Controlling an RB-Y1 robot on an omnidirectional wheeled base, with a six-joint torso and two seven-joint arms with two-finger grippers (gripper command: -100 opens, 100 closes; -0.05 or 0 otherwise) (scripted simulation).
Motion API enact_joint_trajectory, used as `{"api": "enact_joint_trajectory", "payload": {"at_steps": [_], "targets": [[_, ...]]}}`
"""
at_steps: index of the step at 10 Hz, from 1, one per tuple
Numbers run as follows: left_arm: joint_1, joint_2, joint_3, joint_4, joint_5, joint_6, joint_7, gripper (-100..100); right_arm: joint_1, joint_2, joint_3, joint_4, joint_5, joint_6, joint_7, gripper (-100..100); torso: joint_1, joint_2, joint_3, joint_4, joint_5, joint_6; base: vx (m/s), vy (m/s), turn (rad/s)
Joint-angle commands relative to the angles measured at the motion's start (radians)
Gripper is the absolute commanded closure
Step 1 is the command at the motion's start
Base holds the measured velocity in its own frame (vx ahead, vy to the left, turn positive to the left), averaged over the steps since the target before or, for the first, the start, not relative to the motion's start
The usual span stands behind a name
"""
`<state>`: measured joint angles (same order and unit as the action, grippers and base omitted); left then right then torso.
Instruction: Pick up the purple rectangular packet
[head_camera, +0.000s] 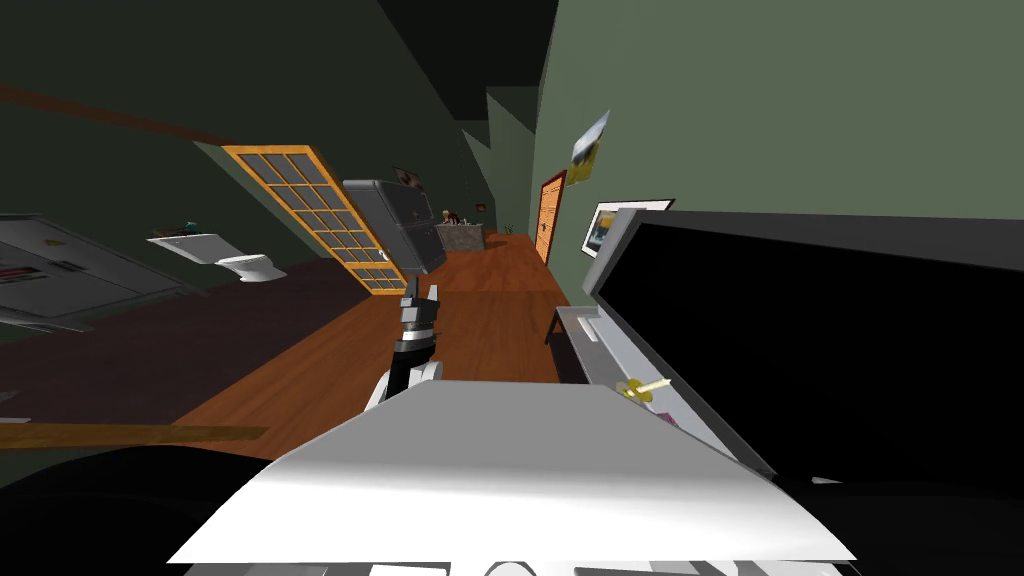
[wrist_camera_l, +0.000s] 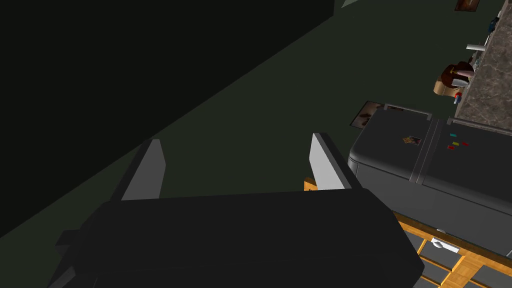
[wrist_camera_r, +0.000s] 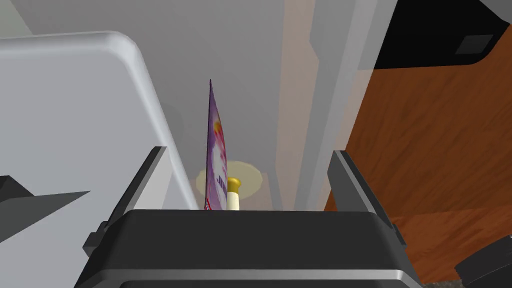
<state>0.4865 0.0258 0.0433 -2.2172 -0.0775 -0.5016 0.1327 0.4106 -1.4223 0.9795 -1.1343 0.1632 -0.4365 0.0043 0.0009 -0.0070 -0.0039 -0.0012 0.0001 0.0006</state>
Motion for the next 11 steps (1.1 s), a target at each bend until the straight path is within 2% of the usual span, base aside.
{"api": "enact_joint_trajectory", "payload": {"at_steps": [1,3,5,6,7,10,11], "targets": [[0.000,0.000,0.000,0.000,0.000,0.000,0.000,0,-0.005,-0.018,0.013,0.028,0.007,0.003,0.005,-100,0.000,0.000,0.000,0.000,0.000,0.000,0.114,0.034,0.084],[0.000,0.000,0.000,0.000,0.000,0.000,0.000,0,-0.028,-0.047,0.031,0.047,0.019,0.009,-0.003,-100,0.004,-0.004,-0.002,-0.001,0.001,0.000,0.165,0.065,0.113],[0.000,0.000,0.000,0.000,0.000,0.000,0.000,0,-0.025,-0.046,0.029,0.046,0.017,0.005,-0.002,-100,0.001,-0.002,-0.001,0.000,0.001,-0.001,0.074,0.011,-0.020],[0.000,0.000,0.000,0.000,0.000,0.000,0.000,0,-0.025,-0.046,0.029,0.046,0.017,0.006,-0.001,0,0.000,0.002,0.001,0.000,0.000,0.000,0.010,0.002,0.000],[0.000,0.000,0.000,0.000,0.000,0.000,0.000,0,-0.025,-0.029,0.026,0.055,0.021,0.011,0.002,-100,0.000,0.004,0.003,0.001,0.000,0.000,0.007,-0.008,0.033],[0.000,0.000,0.000,0.000,0.000,0.000,0.000,0,-0.024,0.029,0.018,0.088,0.032,0.031,0.012,-100,-0.003,0.006,0.004,0.002,-0.001,0.000,0.004,-0.032,0.031],[0.000,0.000,0.000,0.000,0.000,0.000,0.000,0,-0.029,0.019,0.023,0.087,0.033,0.023,0.007,-100,-0.006,0.006,0.004,0.002,-0.004,-0.001,0.002,-0.007,0.006]]}}
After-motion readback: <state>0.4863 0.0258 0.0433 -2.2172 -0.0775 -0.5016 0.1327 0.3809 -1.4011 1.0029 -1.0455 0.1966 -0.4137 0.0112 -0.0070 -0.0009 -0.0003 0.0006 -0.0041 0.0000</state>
